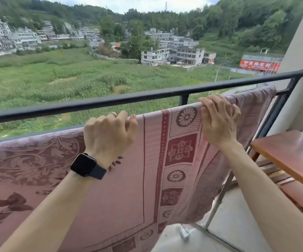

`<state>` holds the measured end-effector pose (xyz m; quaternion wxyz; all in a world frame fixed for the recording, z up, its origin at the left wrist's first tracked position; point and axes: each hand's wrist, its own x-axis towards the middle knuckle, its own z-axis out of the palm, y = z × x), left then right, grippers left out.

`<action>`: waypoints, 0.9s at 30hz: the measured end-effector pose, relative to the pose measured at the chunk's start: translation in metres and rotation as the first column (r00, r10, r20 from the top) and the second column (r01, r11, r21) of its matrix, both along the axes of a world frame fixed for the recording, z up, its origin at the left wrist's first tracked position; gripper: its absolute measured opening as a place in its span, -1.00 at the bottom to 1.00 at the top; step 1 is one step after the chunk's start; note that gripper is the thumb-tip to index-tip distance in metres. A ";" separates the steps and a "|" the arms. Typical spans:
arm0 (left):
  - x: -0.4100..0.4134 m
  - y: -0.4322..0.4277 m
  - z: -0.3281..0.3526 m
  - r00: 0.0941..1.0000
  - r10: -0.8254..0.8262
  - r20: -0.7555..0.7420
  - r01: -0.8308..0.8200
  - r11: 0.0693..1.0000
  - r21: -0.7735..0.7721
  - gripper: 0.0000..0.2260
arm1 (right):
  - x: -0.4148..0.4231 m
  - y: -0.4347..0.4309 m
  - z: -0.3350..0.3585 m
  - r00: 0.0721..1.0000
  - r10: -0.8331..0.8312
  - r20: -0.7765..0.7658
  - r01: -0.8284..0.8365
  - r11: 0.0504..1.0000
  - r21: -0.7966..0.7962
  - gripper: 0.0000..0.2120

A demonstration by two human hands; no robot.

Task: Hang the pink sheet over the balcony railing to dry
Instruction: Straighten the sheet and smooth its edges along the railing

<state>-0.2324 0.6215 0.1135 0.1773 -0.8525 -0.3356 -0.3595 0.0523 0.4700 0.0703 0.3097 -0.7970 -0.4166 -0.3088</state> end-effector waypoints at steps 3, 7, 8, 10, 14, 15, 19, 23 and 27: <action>0.044 -0.019 0.010 1.000 -0.016 0.008 0.017 1.000 -0.015 -0.59 | 0.010 0.005 -0.003 0.999 0.025 0.028 -0.026 0.999 0.024 -0.57; 0.139 -0.057 0.015 0.981 -0.164 -0.103 0.165 0.986 -0.004 -0.60 | 0.048 -0.006 -0.006 0.988 0.069 0.141 -0.065 0.997 -0.033 -0.61; 0.159 -0.062 0.013 0.975 -0.172 -0.139 0.172 0.985 -0.017 -0.60 | 0.066 -0.013 -0.005 0.991 0.049 0.126 -0.046 0.999 -0.021 -0.62; 0.190 -0.067 0.008 0.970 -0.172 -0.175 0.170 0.985 -0.022 -0.60 | 0.107 -0.030 -0.003 0.999 -0.011 0.043 0.011 1.000 0.014 -0.64; 0.243 -0.078 0.010 0.977 -0.165 -0.138 0.163 0.986 -0.027 -0.63 | 0.169 -0.056 0.000 1.000 -0.006 0.003 0.006 1.000 0.014 -0.67; 0.260 -0.083 0.013 0.977 -0.166 -0.136 0.162 0.986 -0.042 -0.63 | 0.180 -0.061 0.000 1.000 0.016 0.016 -0.016 1.000 0.014 -0.67; 0.331 -0.120 0.022 0.969 -0.196 -0.148 0.184 0.979 -0.090 -0.61 | 0.224 -0.084 0.000 0.997 0.065 0.049 -0.064 0.998 -0.028 -0.63; 0.390 -0.153 0.024 0.967 -0.188 -0.170 0.173 0.980 -0.100 -0.62 | 0.261 -0.104 0.001 0.989 0.138 0.045 -0.134 0.987 -0.091 -0.56; 0.436 -0.169 0.025 0.963 -0.203 -0.174 0.175 0.971 -0.165 -0.58 | 0.295 -0.118 -0.012 0.972 0.219 -0.090 -0.209 0.973 0.100 -0.49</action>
